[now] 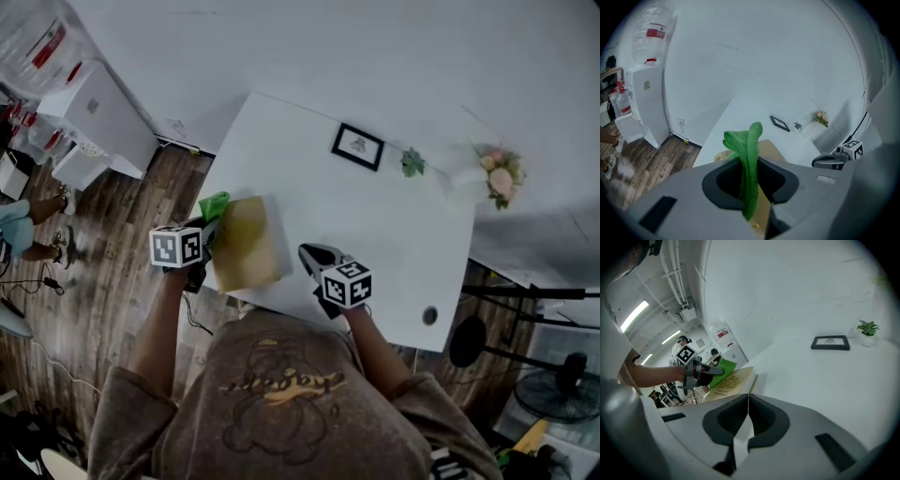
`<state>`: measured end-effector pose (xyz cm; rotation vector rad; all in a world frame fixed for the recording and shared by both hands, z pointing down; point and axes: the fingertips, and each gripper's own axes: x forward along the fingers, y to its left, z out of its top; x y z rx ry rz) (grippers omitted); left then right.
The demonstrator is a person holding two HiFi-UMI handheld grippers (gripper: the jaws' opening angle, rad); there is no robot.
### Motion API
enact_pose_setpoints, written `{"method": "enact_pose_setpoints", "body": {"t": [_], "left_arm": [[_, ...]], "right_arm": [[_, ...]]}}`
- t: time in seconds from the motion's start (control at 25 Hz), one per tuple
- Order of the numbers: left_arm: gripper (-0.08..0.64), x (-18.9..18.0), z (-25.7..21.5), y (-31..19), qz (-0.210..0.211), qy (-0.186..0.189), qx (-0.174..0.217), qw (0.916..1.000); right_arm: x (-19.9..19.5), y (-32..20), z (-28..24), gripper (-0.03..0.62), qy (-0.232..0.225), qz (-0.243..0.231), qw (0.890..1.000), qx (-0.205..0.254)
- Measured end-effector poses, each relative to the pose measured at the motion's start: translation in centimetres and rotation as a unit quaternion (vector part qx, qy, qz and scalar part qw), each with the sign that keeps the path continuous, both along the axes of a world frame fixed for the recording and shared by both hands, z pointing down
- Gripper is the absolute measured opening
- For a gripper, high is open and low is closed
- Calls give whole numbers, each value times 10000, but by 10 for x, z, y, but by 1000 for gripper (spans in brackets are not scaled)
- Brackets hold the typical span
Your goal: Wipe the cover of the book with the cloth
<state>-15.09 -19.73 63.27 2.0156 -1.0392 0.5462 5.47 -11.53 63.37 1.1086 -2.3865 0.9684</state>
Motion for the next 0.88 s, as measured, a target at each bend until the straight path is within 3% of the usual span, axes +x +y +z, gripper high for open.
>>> {"method": "enact_pose_setpoints", "body": {"t": [0.6,0.88], "left_arm": [[69,37,-3,41,617,-37,-120,9980],[69,65,-4,68,893,246,-310,9952]], "right_arm": [[-1,14,-1,6,-44,-33,10000,12],[3,25,-3,6,-55,-12,10000,21]]}}
